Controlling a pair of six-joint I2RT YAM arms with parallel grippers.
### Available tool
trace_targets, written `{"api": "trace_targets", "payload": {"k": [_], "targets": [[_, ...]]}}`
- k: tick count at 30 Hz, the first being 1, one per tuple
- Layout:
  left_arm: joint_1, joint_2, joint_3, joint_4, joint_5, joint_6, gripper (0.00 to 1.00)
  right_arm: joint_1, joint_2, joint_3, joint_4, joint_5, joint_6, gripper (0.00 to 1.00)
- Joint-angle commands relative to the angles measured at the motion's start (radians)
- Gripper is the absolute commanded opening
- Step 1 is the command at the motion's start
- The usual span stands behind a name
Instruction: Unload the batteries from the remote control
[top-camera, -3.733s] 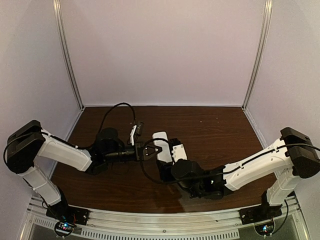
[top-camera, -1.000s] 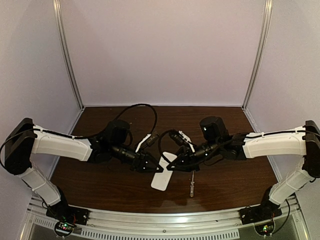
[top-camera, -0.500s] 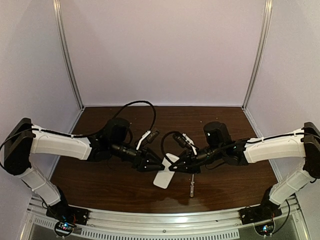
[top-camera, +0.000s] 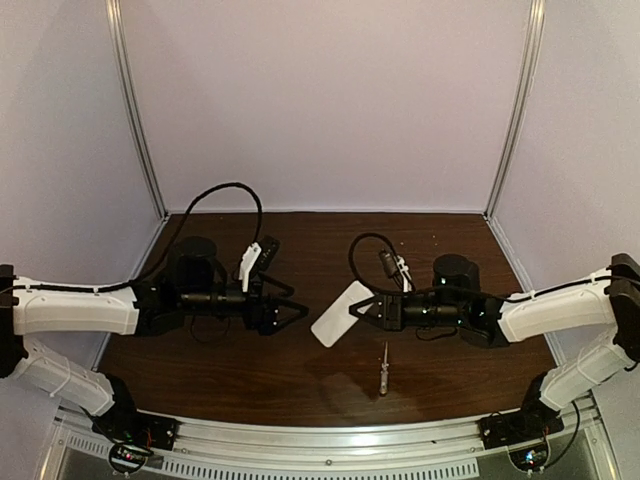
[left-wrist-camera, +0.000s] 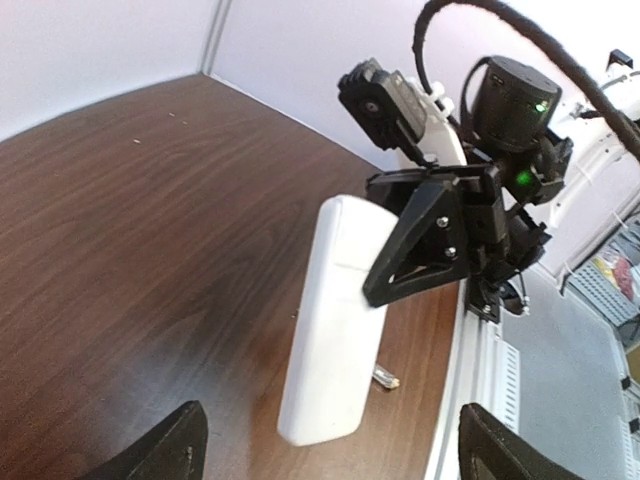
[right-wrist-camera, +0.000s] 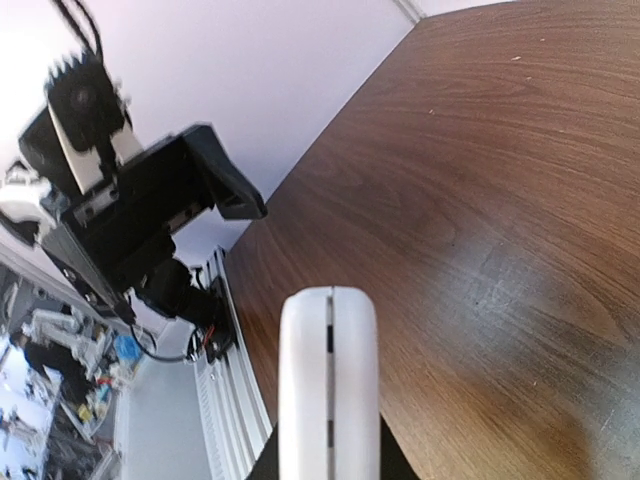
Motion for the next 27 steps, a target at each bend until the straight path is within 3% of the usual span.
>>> {"api": "trace_targets", "payload": {"k": [1, 5, 10, 16, 27], "targets": [[0.006, -0.058, -0.094, 0.134, -0.204, 0.072, 0.89, -0.006, -0.037, -0.071, 0.248, 0.168, 0.263, 0.00], [0.006, -0.085, -0.172, 0.267, -0.227, 0.138, 0.91, -0.005, -0.030, -0.142, 0.421, 0.236, 0.433, 0.00], [0.006, -0.072, -0.178, 0.298, -0.180, 0.202, 0.97, -0.001, 0.032, -0.179, 0.598, 0.255, 0.590, 0.00], [0.006, -0.048, -0.208, 0.407, -0.127, 0.275, 0.97, 0.004, 0.157, -0.189, 0.838, 0.243, 0.753, 0.00], [0.004, 0.013, -0.286, 0.648, -0.002, 0.427, 0.97, 0.067, 0.300, -0.129, 0.972, 0.278, 0.864, 0.00]]}}
